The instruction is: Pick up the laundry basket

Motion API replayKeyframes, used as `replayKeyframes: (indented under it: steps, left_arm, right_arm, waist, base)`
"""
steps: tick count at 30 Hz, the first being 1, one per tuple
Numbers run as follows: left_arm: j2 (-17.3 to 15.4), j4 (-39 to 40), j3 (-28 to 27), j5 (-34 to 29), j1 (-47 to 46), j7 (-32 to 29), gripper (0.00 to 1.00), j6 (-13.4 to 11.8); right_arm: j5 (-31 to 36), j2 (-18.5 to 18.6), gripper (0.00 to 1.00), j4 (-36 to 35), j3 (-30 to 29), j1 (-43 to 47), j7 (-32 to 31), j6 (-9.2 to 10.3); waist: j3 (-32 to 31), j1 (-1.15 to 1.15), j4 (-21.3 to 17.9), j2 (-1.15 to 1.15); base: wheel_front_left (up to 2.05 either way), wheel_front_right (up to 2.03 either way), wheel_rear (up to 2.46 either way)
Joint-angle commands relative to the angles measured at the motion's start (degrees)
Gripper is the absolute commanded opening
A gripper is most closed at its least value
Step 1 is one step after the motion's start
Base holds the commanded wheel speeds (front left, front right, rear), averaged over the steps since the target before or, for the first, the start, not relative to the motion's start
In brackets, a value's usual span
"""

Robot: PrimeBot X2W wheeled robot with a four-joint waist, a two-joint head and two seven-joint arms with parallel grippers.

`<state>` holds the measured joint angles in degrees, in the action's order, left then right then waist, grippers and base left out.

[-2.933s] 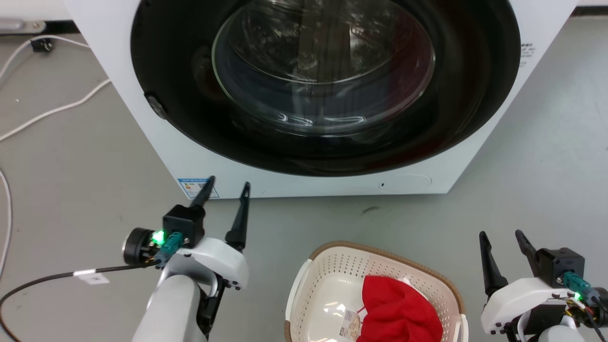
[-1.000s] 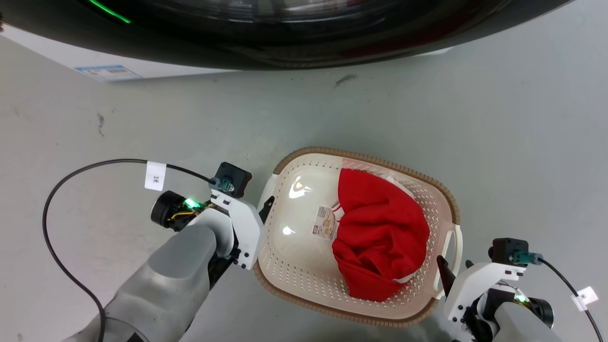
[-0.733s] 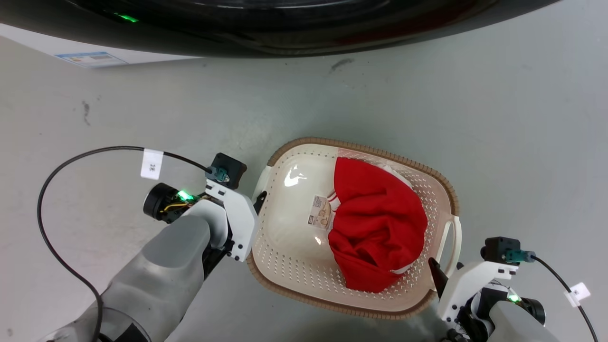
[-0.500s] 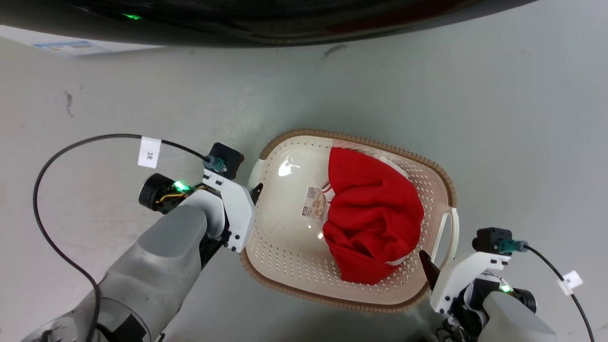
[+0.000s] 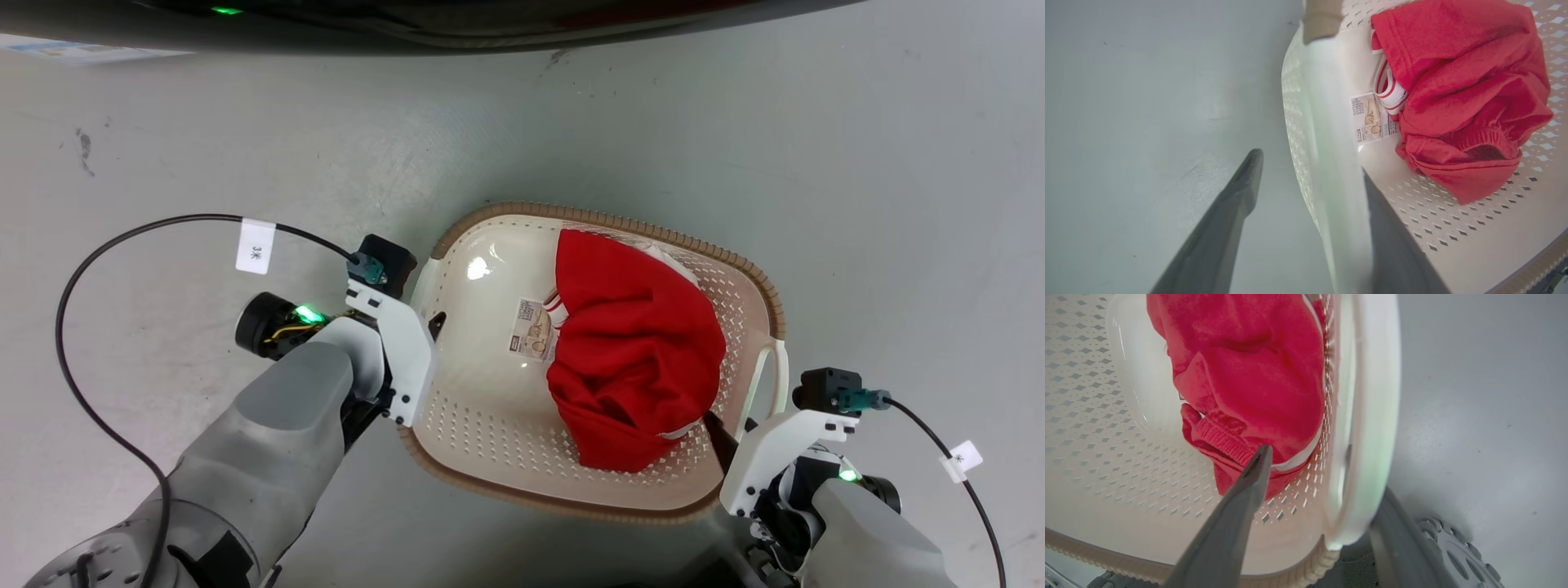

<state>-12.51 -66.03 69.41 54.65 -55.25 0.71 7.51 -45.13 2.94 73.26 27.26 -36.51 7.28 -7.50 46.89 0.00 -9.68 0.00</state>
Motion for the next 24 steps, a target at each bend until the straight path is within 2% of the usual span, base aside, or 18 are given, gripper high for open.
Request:
replayKeyframes:
  steps: [1,10,14,18,24]
  left_arm:
    - [-0.3,-0.1,0.2,0.3,-0.4,-0.2,0.0,0.0]
    - [-0.4,0.0,1.6,1.9,-0.8,0.3,0.0,0.0]
    - [0.7,-0.7,2.0,3.5,-0.4,0.2,0.0,0.1]
    - [1.5,-1.5,1.8,5.2,0.9,-0.1,0.0,0.1]
    - [3.5,-2.5,1.4,7.9,2.5,-1.1,0.0,0.2]
  right_arm:
    - [-0.8,-0.1,0.0,0.2,0.6,-0.9,-0.3,0.02]
    - [-6.0,-0.2,0.0,0.3,6.3,-2.0,0.7,0.02]
    - [-7.5,-0.1,0.0,0.5,9.0,-2.4,1.3,0.02]
    - [-5.6,-0.1,0.0,0.5,9.2,-2.3,0.3,0.01]
    - [1.9,-0.2,0.0,0.4,6.6,-2.8,-3.9,0.01]
  waist:
    - [0.1,0.0,0.0,0.0]
    - [0.1,0.0,0.2,0.0]
    - [-1.0,0.0,0.7,0.0]
    - [-3.1,0.0,1.2,0.0]
    - [-7.2,0.0,3.3,0.0]
  base:
    - [0.0,0.0,0.0]
    - [0.0,0.0,0.0]
    - [0.0,0.0,0.0]
    - [0.0,0.0,0.0]
    - [0.0,0.0,0.0]
